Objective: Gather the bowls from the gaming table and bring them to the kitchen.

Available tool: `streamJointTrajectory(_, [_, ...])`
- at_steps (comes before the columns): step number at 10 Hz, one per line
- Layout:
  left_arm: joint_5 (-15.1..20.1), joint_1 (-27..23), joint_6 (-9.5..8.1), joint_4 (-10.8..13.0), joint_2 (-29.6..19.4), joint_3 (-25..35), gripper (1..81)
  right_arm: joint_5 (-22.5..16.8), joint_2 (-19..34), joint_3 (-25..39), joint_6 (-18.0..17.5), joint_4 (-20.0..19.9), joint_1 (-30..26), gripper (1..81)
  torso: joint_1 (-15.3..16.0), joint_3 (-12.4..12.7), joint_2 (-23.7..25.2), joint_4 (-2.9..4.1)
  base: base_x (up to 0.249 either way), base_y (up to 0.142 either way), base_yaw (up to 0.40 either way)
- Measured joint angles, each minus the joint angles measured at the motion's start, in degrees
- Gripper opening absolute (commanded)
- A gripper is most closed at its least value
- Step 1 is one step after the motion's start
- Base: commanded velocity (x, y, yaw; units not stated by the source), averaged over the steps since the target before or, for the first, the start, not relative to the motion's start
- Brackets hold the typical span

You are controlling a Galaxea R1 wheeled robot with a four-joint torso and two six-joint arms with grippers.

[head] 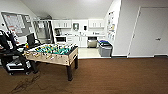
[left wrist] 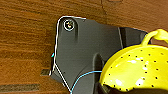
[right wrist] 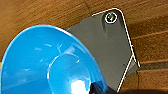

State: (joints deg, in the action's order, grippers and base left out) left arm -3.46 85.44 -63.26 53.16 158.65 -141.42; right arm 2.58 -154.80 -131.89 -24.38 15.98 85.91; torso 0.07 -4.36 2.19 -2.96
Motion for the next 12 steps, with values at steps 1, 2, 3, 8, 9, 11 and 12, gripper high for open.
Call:
streamJointTrajectory(1, [0.0, 0.0, 0.0, 0.0, 0.1, 0.0, 1.0, 0.0, 0.0, -0.3, 0.0, 0.1, 0.1, 1.0, 0.0, 0.0, 0.0, 0.0, 0.137, -0.076, 0.0])
streamJointTrajectory(2, [0.0, 0.0, -0.02, 0.0, -0.1, 0.0, 1.0, 0.2, -0.2, -0.3, 0.0, 0.1, 0.3, 1.0, 0.0, 0.0, 0.0, 0.0, 0.136, -0.076, 0.0])
streamJointTrajectory(3, [0.0, 0.0, 0.0, 0.0, -0.2, 0.0, 1.0, 0.3, -0.4, -0.3, 0.0, 0.2, 0.3, 1.0, 0.0, 0.0, 0.0, 0.0, 0.137, -0.083, 0.0])
streamJointTrajectory(8, [0.0, 0.0, 0.0, 0.0, -0.1, 0.0, 1.0, 0.2, -0.3, -0.4, 0.0, 0.2, 0.3, 1.0, 0.0, 0.0, 0.0, 0.0, 0.137, -0.082, 0.0])
streamJointTrajectory(9, [0.0, 0.0, 0.0, 0.0, 0.0, 0.0, 1.0, 0.2, -0.3, -0.4, 0.0, 0.2, 0.3, 1.0, 0.0, 0.0, 0.0, 0.0, 0.133, -0.063, 0.0])
streamJointTrajectory(11, [0.0, 0.0, 0.0, 0.0, -0.1, 0.0, 1.0, 0.2, -0.4, -0.4, 0.0, 0.3, 0.3, 1.0, 0.0, 0.0, 0.0, 0.0, 0.132, 0.0, 0.0])
streamJointTrajectory(12, [0.0, 0.0, 0.0, 0.0, 0.0, 0.0, 1.0, 0.1, -0.4, -0.5, 0.0, 0.2, 0.3, 1.0, 0.0, 0.0, 0.0, 0.0, 0.121, 0.0, 0.0])
